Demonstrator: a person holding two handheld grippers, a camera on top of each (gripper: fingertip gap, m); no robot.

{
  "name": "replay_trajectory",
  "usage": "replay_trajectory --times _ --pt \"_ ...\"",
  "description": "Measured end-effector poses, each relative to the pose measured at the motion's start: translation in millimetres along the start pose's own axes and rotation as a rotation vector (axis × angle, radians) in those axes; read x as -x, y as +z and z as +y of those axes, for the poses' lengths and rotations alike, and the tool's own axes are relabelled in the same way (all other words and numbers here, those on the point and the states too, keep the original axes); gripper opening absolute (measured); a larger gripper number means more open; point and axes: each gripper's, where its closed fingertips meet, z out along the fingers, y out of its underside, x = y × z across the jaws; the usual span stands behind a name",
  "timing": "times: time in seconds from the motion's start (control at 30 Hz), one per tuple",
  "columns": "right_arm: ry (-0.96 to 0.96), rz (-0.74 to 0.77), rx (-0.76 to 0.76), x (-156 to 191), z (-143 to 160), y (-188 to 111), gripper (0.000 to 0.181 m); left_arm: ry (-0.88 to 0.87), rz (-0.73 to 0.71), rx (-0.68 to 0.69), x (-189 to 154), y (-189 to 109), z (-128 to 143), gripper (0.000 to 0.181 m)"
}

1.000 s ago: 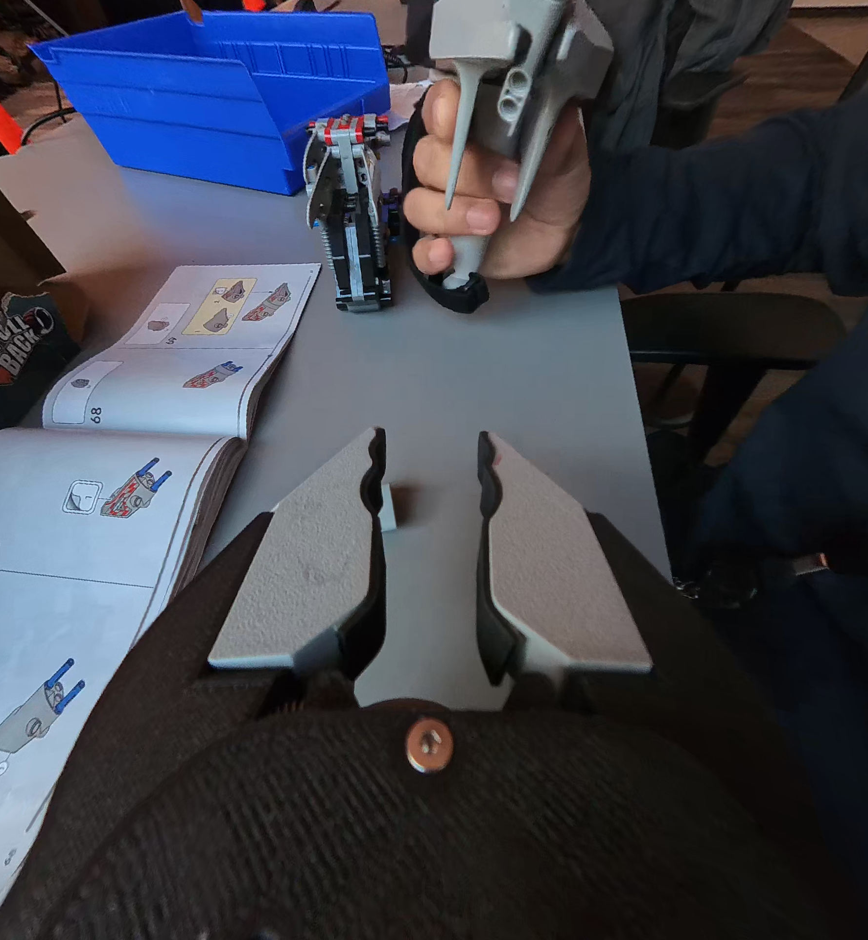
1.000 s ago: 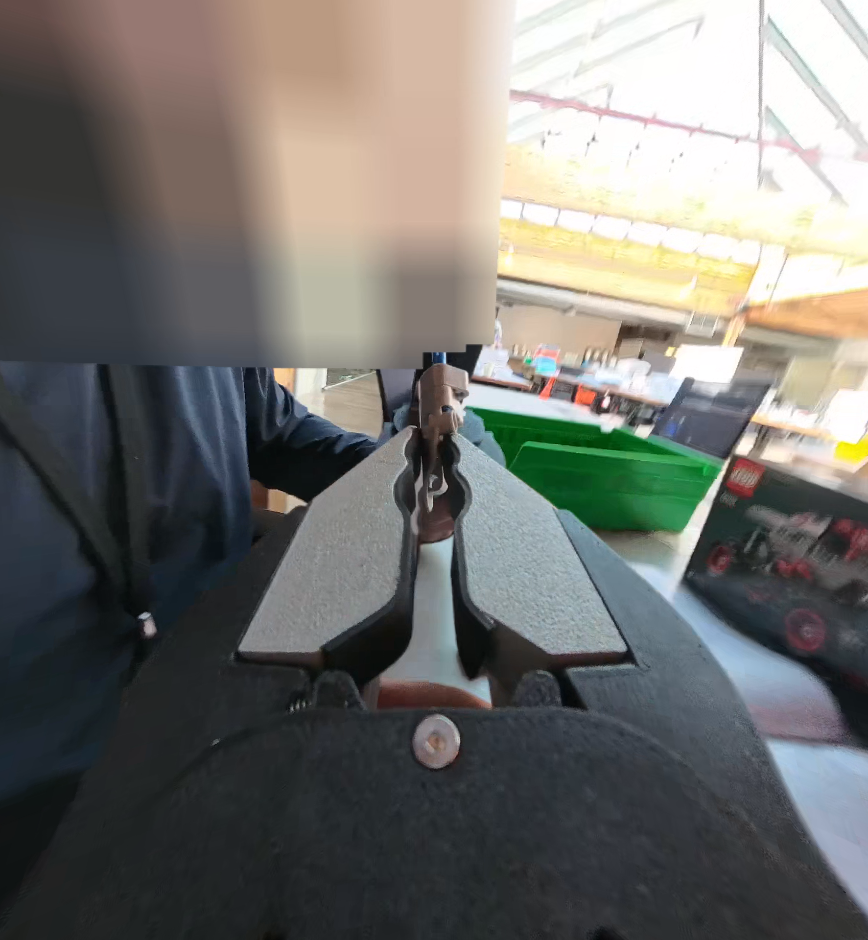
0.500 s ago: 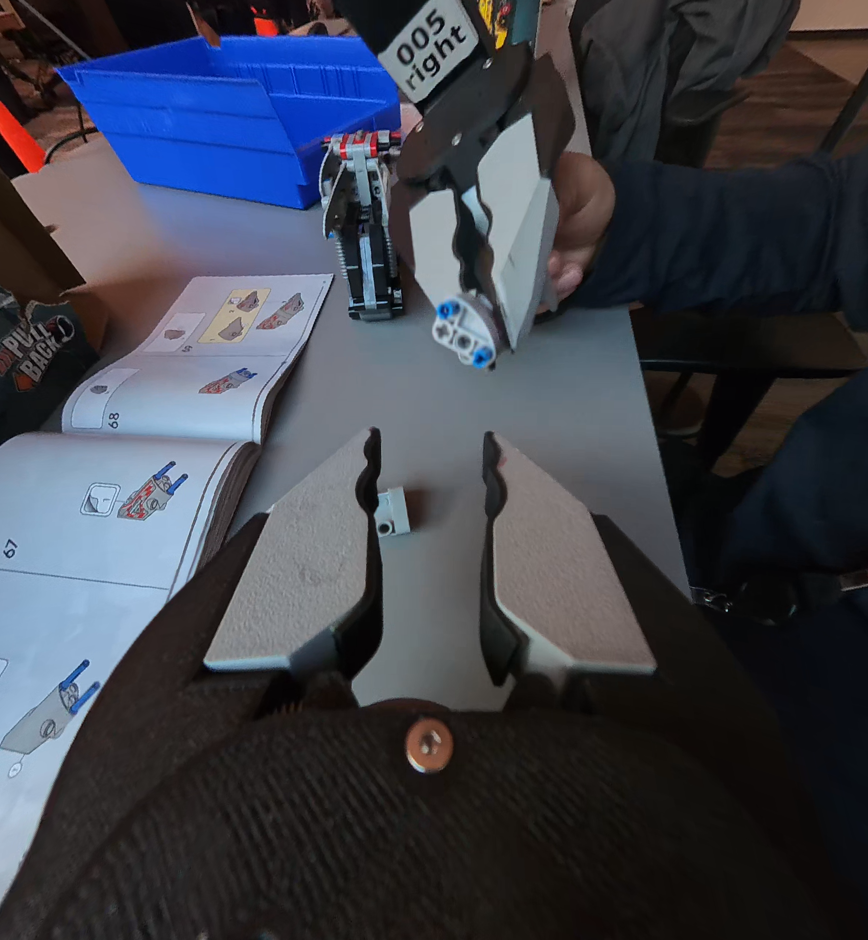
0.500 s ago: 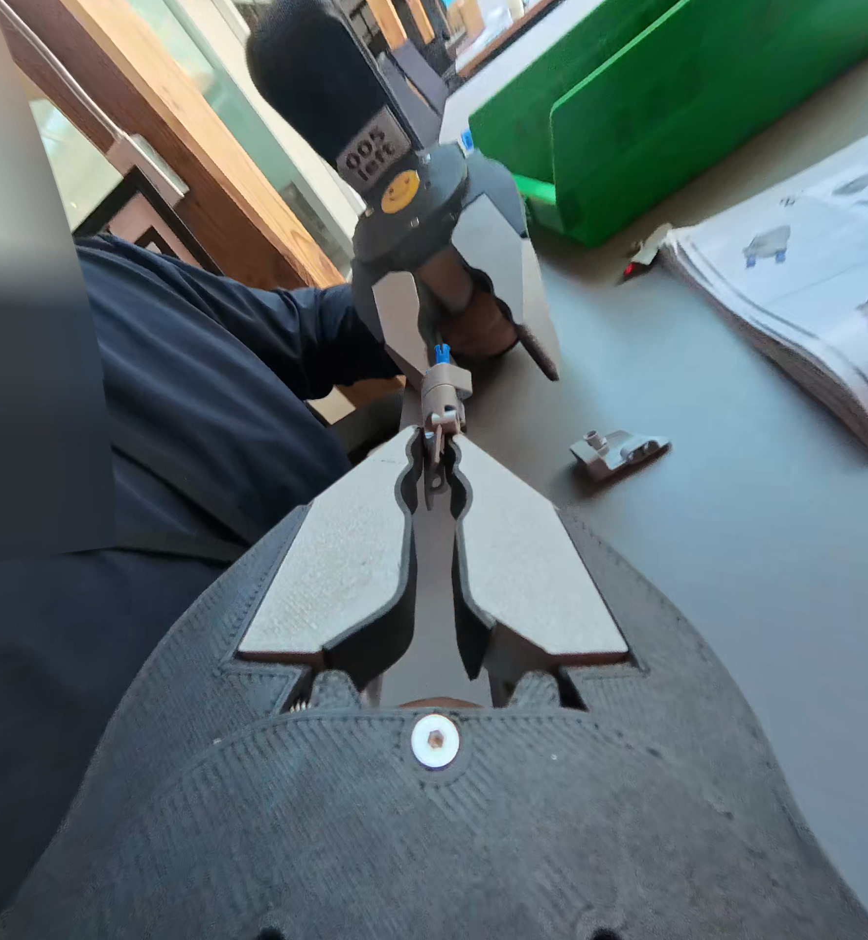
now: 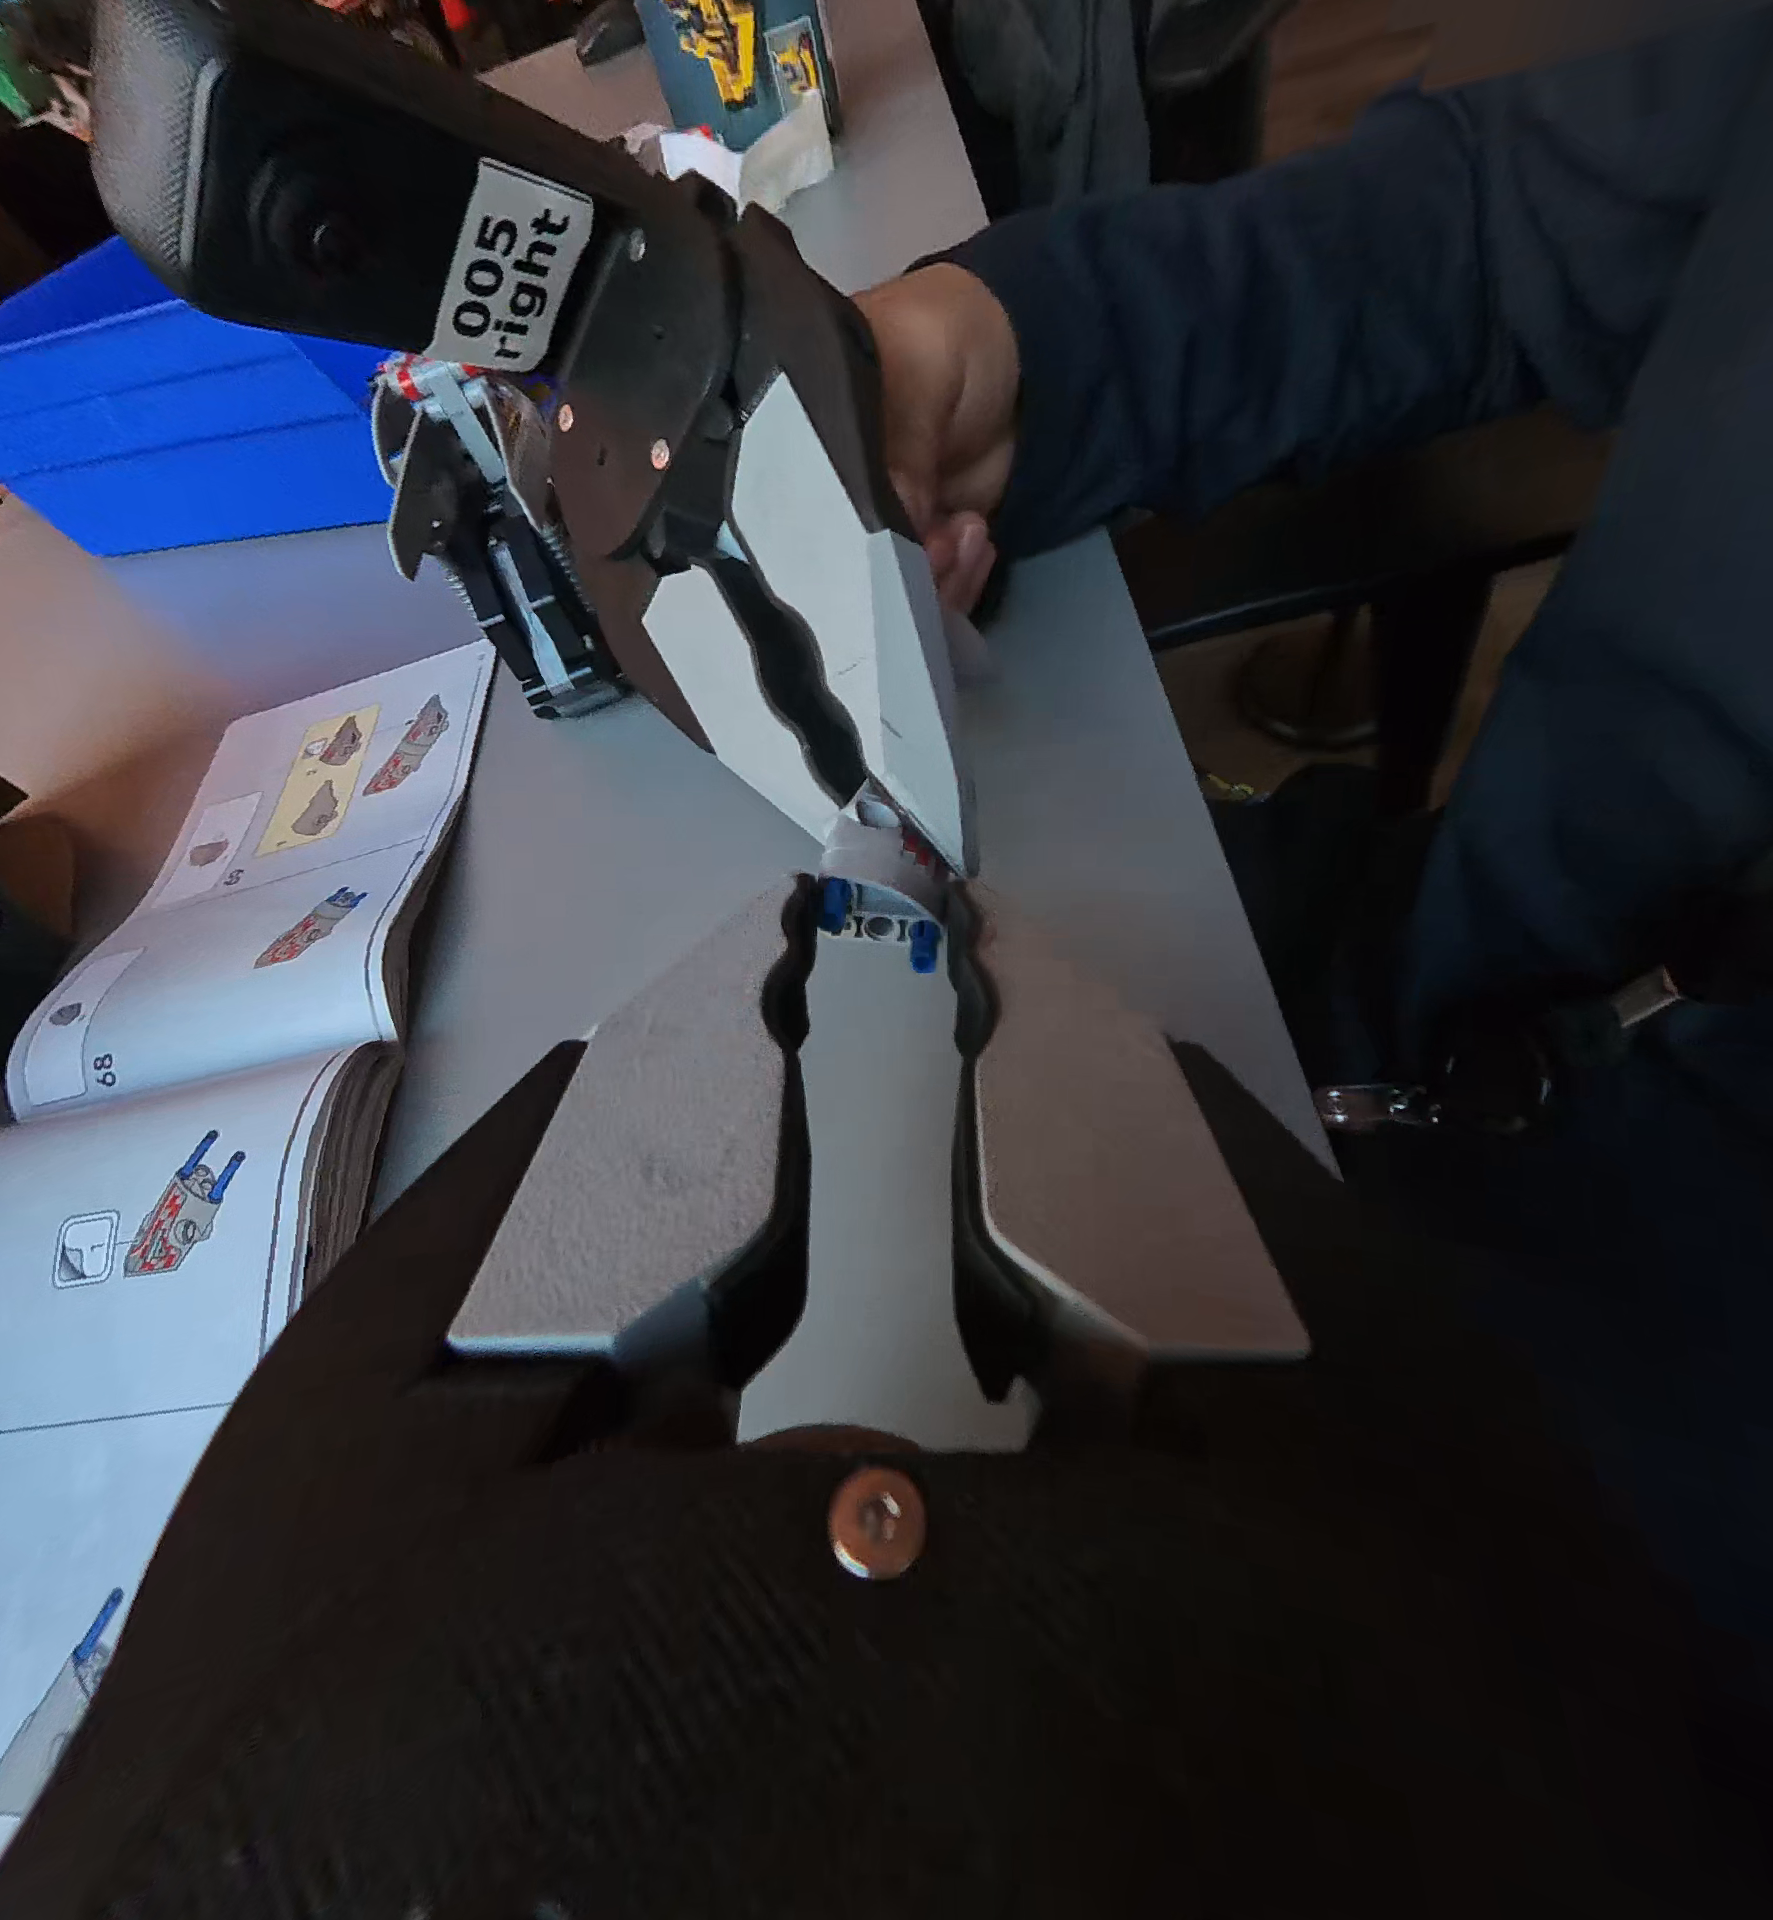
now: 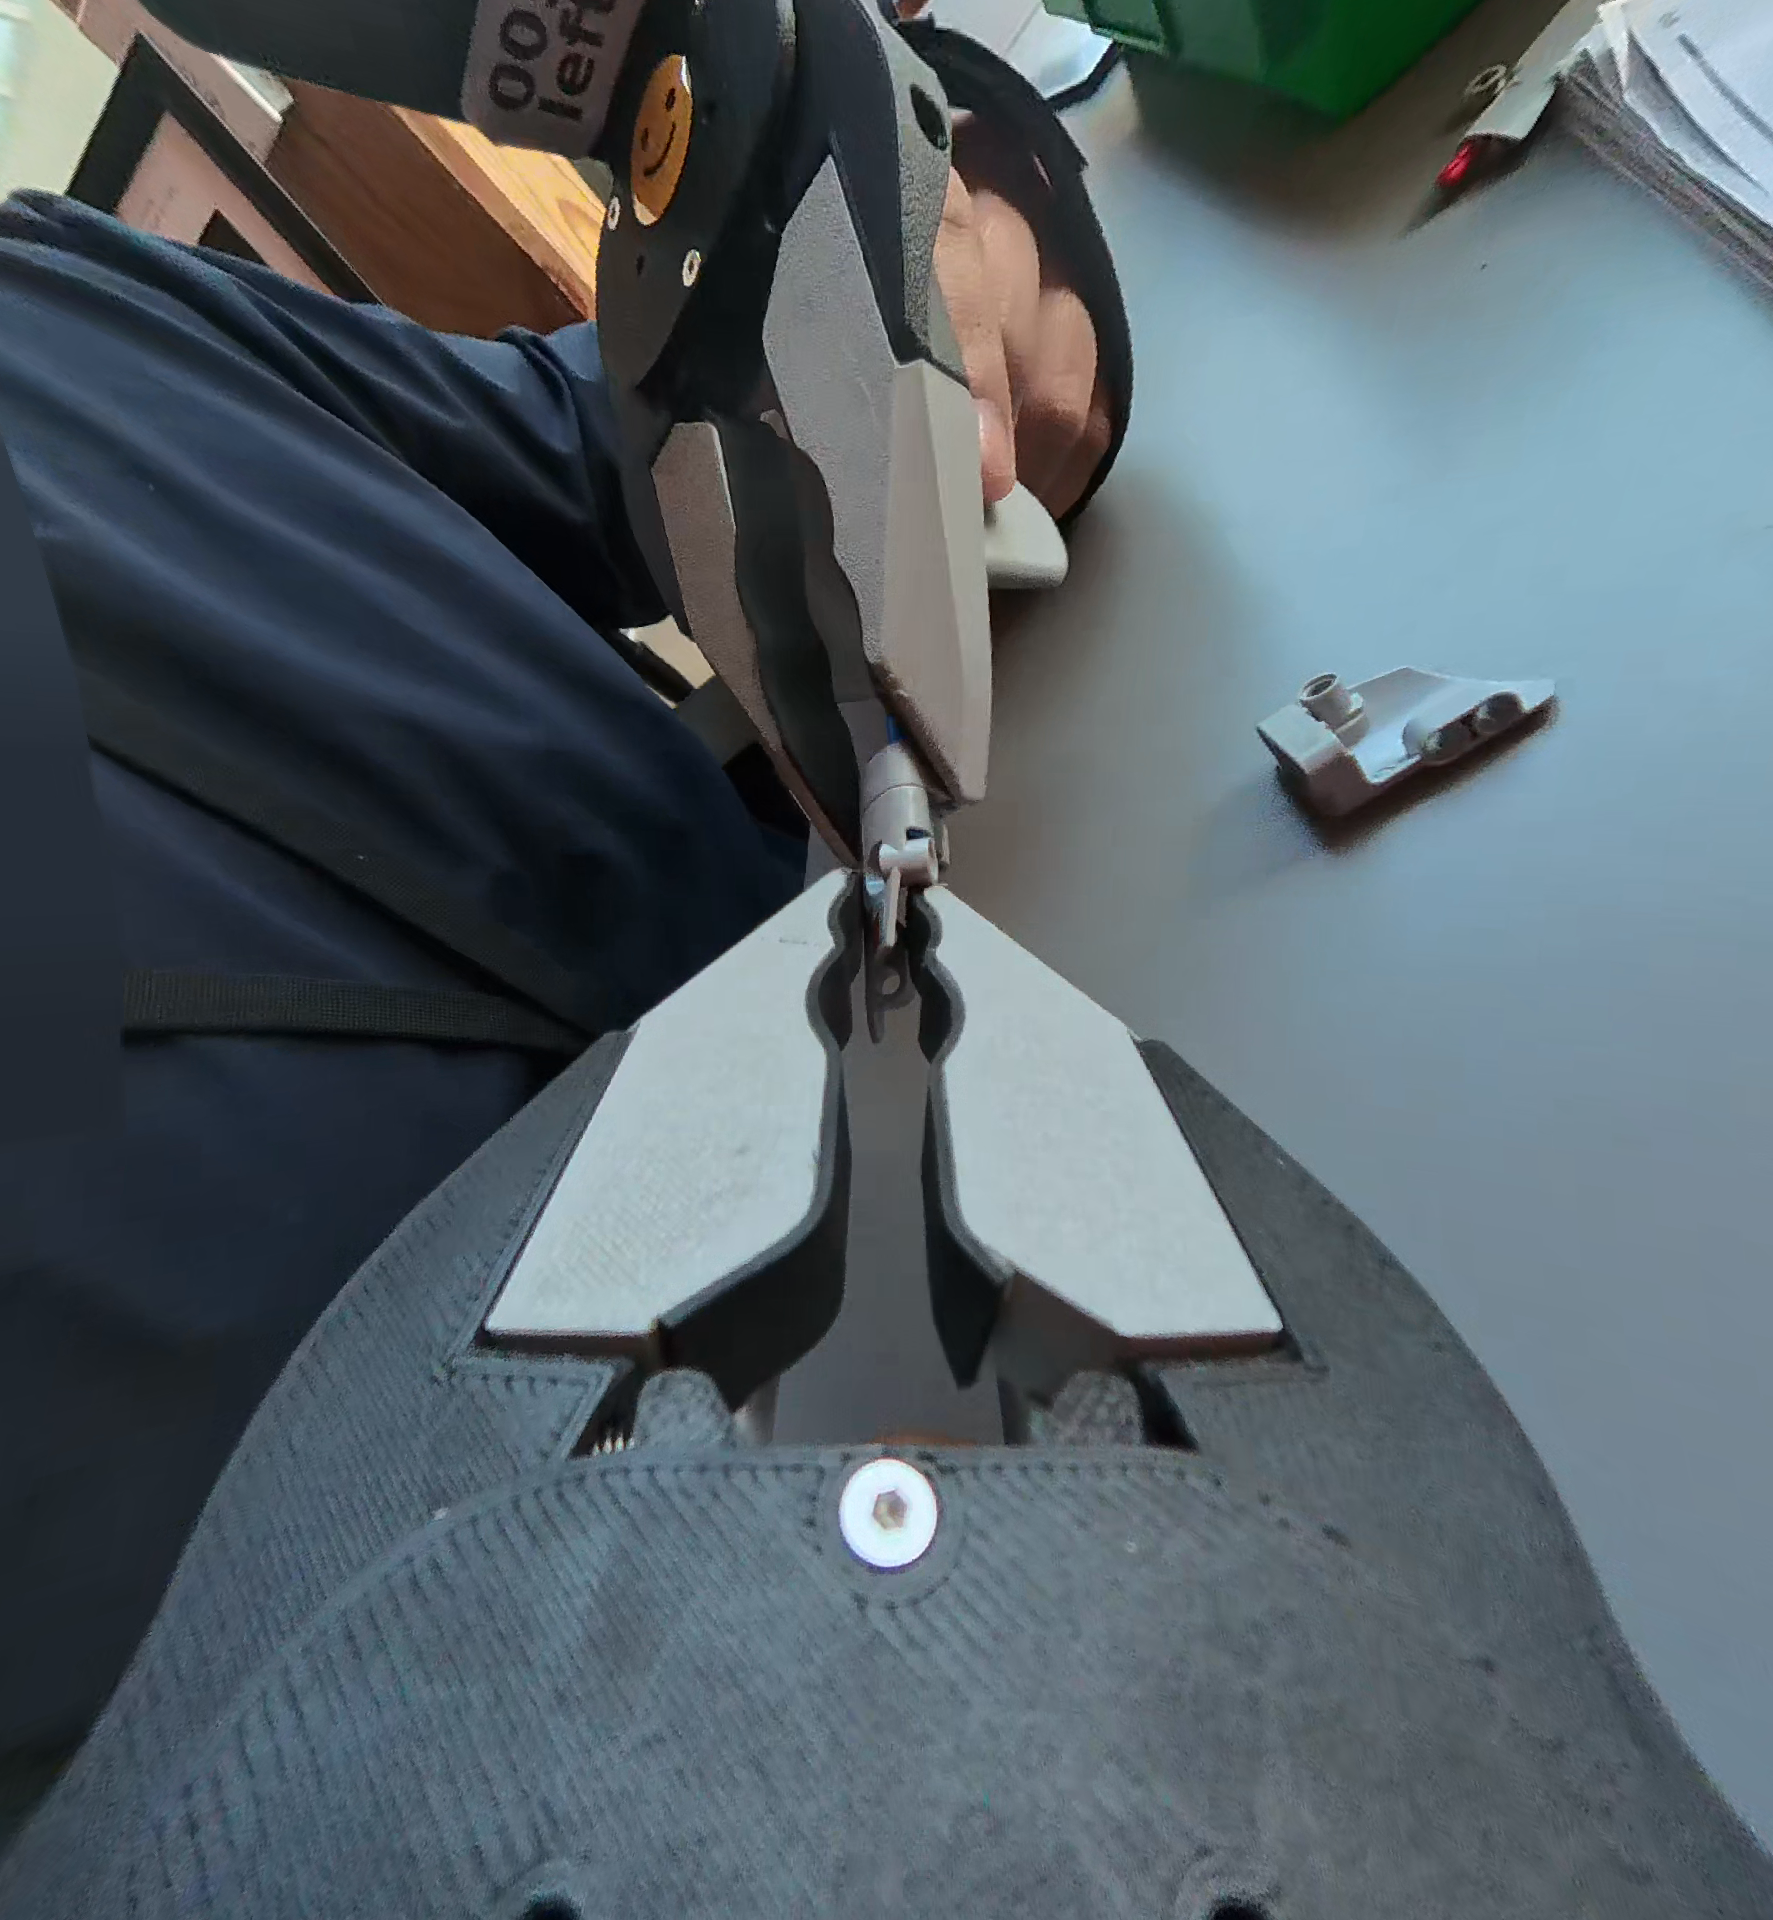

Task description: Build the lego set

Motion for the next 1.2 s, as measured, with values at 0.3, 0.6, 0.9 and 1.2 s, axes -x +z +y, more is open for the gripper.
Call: replay_trajectory --times 0.3,0.6,0.9,1.2 --pt "-0.062 0.009 0.007 1.2 4.1 -3.7 0.005 0.064 -0.027 0.016 -2.1 4.4 0.3 0.022" --pt "-0.099 0.049 -0.008 -3.2 1.1 -7.2 0.004 -0.01 -0.021 0.012 4.2 5.4 0.2 0.021" --pt "-0.126 0.131 -0.1 -10.7 -10.0 -19.5 0.004 -0.16 -0.046 -0.009 23.2 1.2 1.7 0.021" --pt "-0.307 0.342 -0.134 -24.0 -19.5 -29.1 0.004 -0.234 -0.06 0.005 32.1 2.3 5.9 0.019"
